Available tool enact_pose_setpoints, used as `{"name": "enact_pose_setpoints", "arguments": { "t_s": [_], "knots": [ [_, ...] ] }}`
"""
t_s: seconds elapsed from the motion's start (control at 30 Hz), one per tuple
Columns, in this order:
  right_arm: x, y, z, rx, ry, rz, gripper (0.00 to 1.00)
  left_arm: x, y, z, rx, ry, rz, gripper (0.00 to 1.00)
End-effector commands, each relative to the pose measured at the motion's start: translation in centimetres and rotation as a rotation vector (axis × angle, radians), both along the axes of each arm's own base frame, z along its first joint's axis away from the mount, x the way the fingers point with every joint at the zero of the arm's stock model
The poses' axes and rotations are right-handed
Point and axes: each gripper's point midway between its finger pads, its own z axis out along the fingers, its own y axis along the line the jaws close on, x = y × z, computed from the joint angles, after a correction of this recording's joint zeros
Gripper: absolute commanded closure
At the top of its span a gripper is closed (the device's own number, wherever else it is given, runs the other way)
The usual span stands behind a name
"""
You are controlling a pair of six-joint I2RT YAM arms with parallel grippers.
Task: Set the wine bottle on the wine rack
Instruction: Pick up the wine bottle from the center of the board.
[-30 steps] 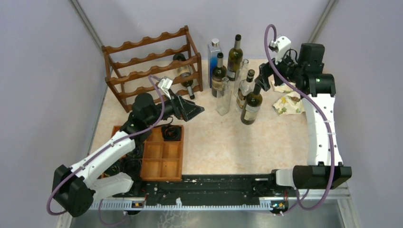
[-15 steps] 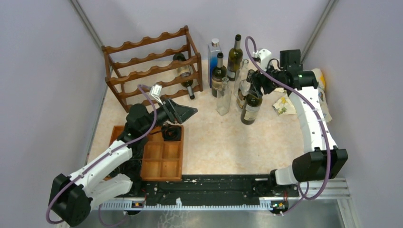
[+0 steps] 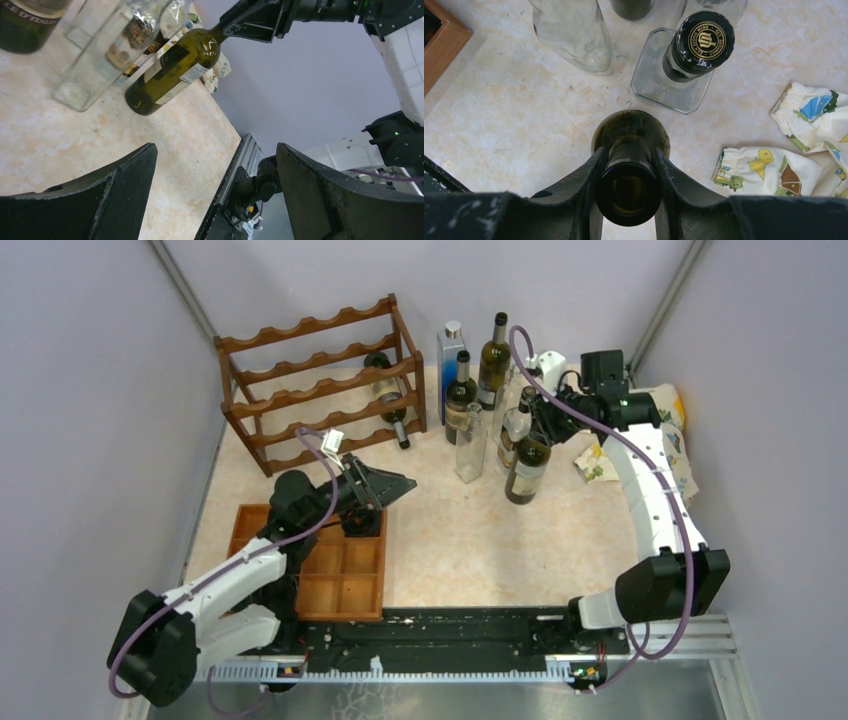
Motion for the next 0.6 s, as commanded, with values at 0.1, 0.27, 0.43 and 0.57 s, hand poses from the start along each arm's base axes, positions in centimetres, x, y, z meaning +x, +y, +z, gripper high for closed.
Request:
{"name": "enact_pose_setpoints", "arguments": {
  "t_s": [0.1,0.27,0.43,0.57],
  "knots": [
    [-3.7,1.1,5.4,0.113,-0.072,0.025,1.00,-2.4,-4.9,2.5,0.120,-0.361,-0.171,0.03],
    [-7.7,3.2,6.5,0.313,0.002,0.086,1.00,-3.9,-7.9,0.7,0.232,-0.620,-0.234,0.01],
    [-10.3,5.3,5.9,0.521,0.108,0.124,1.00,-3.2,-9.9,-1.6,0.293,-0.706,-0.270,0.01],
    [-10.8,6.1,5.2,0.621,0.158,0.139,1.00,-2.6,-11.4,-2.9,0.305,-0.718,-0.244,0.01]
  ]
}}
